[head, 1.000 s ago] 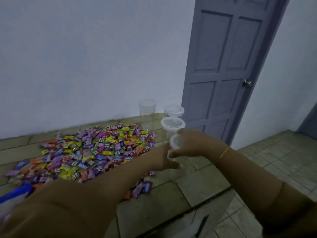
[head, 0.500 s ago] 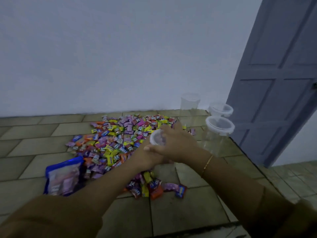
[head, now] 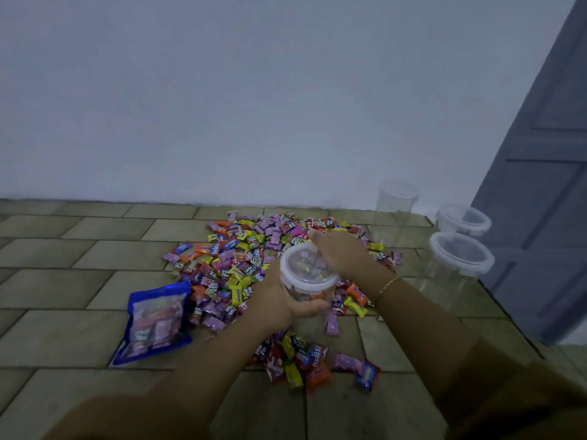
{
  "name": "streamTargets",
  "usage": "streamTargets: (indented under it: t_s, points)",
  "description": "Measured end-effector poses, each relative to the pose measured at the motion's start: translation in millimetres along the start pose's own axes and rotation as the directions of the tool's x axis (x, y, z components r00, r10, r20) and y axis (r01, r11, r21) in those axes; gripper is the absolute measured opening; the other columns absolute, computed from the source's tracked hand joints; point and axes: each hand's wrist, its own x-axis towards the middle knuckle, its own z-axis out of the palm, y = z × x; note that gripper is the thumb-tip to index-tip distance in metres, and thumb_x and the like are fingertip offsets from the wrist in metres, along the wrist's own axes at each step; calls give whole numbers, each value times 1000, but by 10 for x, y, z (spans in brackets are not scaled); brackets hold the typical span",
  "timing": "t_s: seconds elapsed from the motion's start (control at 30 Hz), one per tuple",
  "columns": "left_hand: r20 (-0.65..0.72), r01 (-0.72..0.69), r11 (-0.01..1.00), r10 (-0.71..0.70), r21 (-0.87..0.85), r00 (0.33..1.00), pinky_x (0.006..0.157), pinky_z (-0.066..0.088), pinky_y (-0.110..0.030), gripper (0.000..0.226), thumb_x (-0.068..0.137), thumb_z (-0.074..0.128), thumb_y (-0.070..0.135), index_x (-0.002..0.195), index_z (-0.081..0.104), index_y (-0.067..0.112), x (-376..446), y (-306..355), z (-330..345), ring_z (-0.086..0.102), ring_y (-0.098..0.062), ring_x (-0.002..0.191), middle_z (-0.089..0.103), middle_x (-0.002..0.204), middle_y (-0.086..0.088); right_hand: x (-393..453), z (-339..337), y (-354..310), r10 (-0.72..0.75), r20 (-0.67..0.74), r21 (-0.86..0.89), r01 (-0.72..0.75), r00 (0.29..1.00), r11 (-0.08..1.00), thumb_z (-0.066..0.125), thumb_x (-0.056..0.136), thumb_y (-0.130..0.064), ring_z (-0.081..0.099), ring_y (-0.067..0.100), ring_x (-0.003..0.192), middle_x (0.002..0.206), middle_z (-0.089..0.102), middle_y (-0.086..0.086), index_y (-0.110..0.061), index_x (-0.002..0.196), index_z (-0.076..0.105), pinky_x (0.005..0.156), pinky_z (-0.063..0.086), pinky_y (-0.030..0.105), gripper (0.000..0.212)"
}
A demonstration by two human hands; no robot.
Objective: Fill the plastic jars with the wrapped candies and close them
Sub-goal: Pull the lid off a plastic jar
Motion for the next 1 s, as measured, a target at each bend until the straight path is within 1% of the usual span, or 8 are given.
streamTargets:
  t_s: [0.07, 0.2, 0.33, 0.43, 0.6, 0.8, 0.93, 1.0]
  points:
    - [-12, -8, 1000, 8, -7, 1000, 90, 47, -20, 76, 53, 87, 40, 116, 46, 47, 0, 11, 13, 58, 1, 107, 63, 113, 17, 43, 20, 16, -20, -25, -19, 20, 999, 1000, 29, 102, -33, 53, 25, 75, 77, 50, 10, -27, 61, 28, 68, 42, 32, 42]
    - [-11, -44, 999, 43, -22, 999, 87, 44, -11, 74, 56, 88, 28, 115, 48, 47, -4, 38, 10, 58, 3, 107, 63, 111, 25, 71, 55, 58, -35, 13, -84, 36, 999, 996, 34, 98, -40, 43, 12, 59, 67, 46, -1, -25, 63, 39, 56, 36, 24, 39]
    - [-4, -42, 998, 42, -45, 999, 81, 40, -2, 75, 58, 89, 8, 110, 47, 40, -5, 59, -1, 56, 14, 100, 63, 101, 32, 134, -28, 0, -66, 90, -102, 75, 994, 992, 27, 102, -24, 48, 25, 69, 74, 51, 15, -15, 63, 34, 59, 30, 33, 41]
    - [38, -26, 999, 28, -40, 999, 78, 39, -1, 76, 60, 85, -2, 110, 45, 38, 27, 43, -22, 56, 17, 96, 61, 98, 39, 206, -127, -140, -82, 162, -216, 117, 983, 969, 35, 100, -15, 51, 24, 81, 82, 57, 11, -7, 80, 48, 63, 33, 29, 26]
    - [95, 31, 995, -22, -90, 995, 80, 39, -2, 76, 60, 87, 5, 117, 45, 30, 67, -40, -53, 56, 16, 97, 61, 107, 16, 307, -95, -422, -120, 274, -326, 209, 954, 922, 35, 99, -26, 37, 13, 53, 61, 41, 2, -13, 60, 38, 50, 31, 24, 42]
    - [153, 4, 999, 4, -52, 988, 85, 38, -4, 74, 61, 87, 14, 125, 52, 2, 98, -109, -68, 54, 12, 104, 60, 115, 10, 375, 59, -520, -120, 380, -345, 261, 917, 902, 34, 96, 0, 31, 10, 53, 60, 35, 1, -12, 58, 32, 47, 26, 19, 40]
    - [170, 9, 999, -2, -43, 985, 90, 41, -9, 71, 63, 87, 17, 124, 55, 0, 103, -145, -72, 55, 6, 108, 62, 117, 6, 404, 50, -521, -147, 421, -344, 307, 895, 887, 31, 98, -2, 30, 7, 56, 64, 34, -1, -16, 59, 29, 67, 31, 27, 42]
    - [164, 4, 998, 5, -55, 987, 90, 43, -11, 71, 63, 87, 15, 124, 54, -1, 98, -151, -70, 56, 7, 107, 62, 115, 6, 410, 58, -502, -144, 414, -307, 288, 899, 907, 30, 99, -3, 32, 7, 56, 64, 35, -2, -16, 59, 29, 68, 31, 28, 41]
